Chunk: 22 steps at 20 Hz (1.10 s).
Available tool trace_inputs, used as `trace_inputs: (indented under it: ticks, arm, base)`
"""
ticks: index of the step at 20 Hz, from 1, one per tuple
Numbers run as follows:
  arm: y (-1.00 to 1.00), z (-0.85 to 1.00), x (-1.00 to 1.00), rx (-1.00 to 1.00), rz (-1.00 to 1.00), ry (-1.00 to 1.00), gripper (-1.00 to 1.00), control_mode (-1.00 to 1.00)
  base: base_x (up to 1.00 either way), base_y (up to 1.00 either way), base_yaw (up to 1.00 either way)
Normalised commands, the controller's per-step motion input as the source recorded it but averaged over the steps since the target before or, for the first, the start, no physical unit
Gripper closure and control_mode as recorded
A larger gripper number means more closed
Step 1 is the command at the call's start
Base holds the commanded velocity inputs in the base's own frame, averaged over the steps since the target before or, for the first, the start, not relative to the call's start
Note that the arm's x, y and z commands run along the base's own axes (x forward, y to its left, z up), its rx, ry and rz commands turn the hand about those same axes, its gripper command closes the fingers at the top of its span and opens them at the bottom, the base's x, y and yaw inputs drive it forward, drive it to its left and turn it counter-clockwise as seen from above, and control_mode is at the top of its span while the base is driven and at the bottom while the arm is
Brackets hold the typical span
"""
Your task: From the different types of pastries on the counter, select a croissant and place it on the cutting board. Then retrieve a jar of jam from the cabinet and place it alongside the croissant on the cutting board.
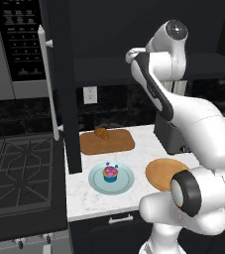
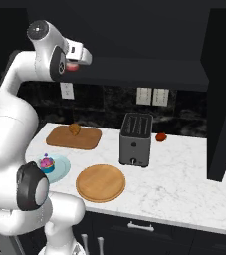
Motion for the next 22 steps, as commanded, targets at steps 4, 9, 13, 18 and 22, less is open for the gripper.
trace_inputs:
  ticks: [4,9,13,18,22]
  arm:
    - [0.01,0.0,-1.0,0.0,0.0,-0.1,1.0,-1.0]
    - [0.07,-0.08,-1.0,0.0,0.0,-0.07,1.0,-1.0]
    - [0.11,-0.02,-1.0,0.0,-0.01,-0.02,1.0,-1.0]
    - [0.12,-0.09,-1.0,0.0,-0.04,0.0,1.0,-1.0]
    - [0.07,-0.29,-1.0,0.0,-0.27,0.0,1.0,-1.0]
  base:
    - [0.0,0.0,0.0]
    - [0.0,0.0,0.0]
    - [0.0,0.0,0.0]
    - [0.0,0.0,0.0]
    - [0.0,0.0,0.0]
